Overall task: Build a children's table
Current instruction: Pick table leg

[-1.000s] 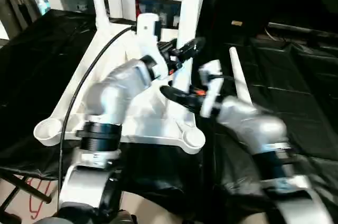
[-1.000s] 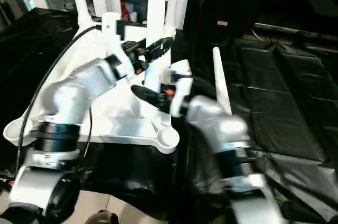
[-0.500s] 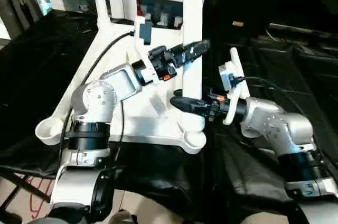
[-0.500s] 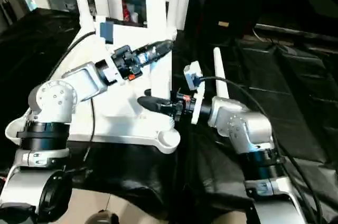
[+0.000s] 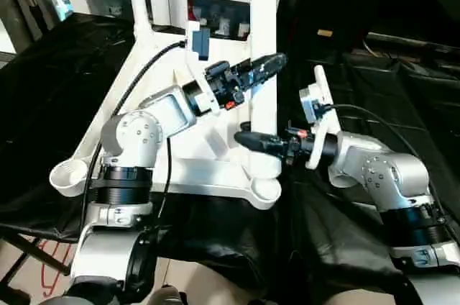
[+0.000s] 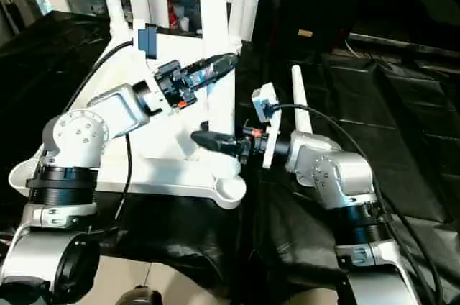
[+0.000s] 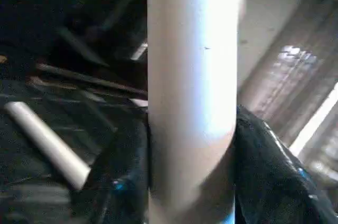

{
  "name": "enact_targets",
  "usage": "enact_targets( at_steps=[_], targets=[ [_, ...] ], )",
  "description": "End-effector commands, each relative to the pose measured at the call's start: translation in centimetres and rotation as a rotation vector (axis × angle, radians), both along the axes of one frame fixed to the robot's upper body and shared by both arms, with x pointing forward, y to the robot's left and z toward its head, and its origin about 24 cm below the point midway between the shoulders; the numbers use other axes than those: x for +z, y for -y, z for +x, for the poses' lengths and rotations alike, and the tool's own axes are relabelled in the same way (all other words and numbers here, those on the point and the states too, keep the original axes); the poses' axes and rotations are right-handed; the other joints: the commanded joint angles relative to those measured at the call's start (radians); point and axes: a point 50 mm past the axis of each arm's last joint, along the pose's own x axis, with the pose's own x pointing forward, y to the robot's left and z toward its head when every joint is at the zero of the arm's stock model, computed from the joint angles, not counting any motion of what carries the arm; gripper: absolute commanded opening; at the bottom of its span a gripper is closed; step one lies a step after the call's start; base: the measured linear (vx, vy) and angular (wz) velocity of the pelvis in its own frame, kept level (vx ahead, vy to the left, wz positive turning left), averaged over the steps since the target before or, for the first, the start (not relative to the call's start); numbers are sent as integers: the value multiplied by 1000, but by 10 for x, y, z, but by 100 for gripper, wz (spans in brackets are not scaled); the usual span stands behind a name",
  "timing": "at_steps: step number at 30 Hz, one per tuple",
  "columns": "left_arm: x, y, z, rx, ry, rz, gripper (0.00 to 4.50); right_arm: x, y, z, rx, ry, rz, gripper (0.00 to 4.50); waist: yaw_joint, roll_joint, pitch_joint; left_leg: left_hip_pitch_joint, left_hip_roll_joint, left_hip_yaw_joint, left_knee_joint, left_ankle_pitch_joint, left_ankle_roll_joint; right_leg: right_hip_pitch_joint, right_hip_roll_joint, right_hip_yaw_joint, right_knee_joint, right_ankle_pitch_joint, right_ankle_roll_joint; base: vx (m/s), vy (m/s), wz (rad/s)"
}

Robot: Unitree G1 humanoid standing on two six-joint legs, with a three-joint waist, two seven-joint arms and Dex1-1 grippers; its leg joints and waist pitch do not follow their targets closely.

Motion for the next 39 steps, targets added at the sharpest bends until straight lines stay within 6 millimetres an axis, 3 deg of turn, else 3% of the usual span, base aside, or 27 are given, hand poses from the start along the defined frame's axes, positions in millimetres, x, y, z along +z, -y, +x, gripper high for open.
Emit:
enact_targets(
  at_steps=[1, 2, 9, 17, 24, 39],
  targets=[
    [7, 0, 0, 46, 51, 47, 193, 9, 3, 7, -68, 72, -60, 290, 3, 1, -87, 23, 37, -19, -61, -159, -11, 55, -78, 45, -71, -221, -161, 0, 0, 0],
    [8, 0, 0, 80, 75, 84, 186, 7, 2, 12, -128, 92, -109, 309, 1, -2, -88, 25, 37, -18, -61, -158, -15, 54, -78, 45, -71, -223, -158, 0, 0, 0],
    [14, 9, -4, 154, 140, 180, 185, 2, -2, 22, -239, 65, -159, 310, -2, -4, -88, 24, 37, -16, -60, -150, -12, 54, -78, 46, -69, -218, -160, 0, 0, 0],
    [14, 17, -5, 165, 185, 228, 185, -3, -2, 25, -258, 2, -198, 310, -3, -6, -86, 24, 35, -16, -61, -163, -19, 52, -77, 47, -73, -251, -137, 0, 0, 0],
    [15, 19, -7, 164, 202, 244, 184, -4, -2, 26, -266, 14, -215, 310, -4, -5, -88, 22, 35, -15, -59, -146, -14, 54, -76, 47, -68, -208, -149, 0, 0, 0],
    [13, 22, -9, 138, 230, 275, 184, -5, -4, 26, -251, -4, -199, 310, -3, -5, -88, 23, 35, -16, -59, -148, -13, 55, -77, 46, -68, -207, -155, 0, 0, 0]
  ],
)
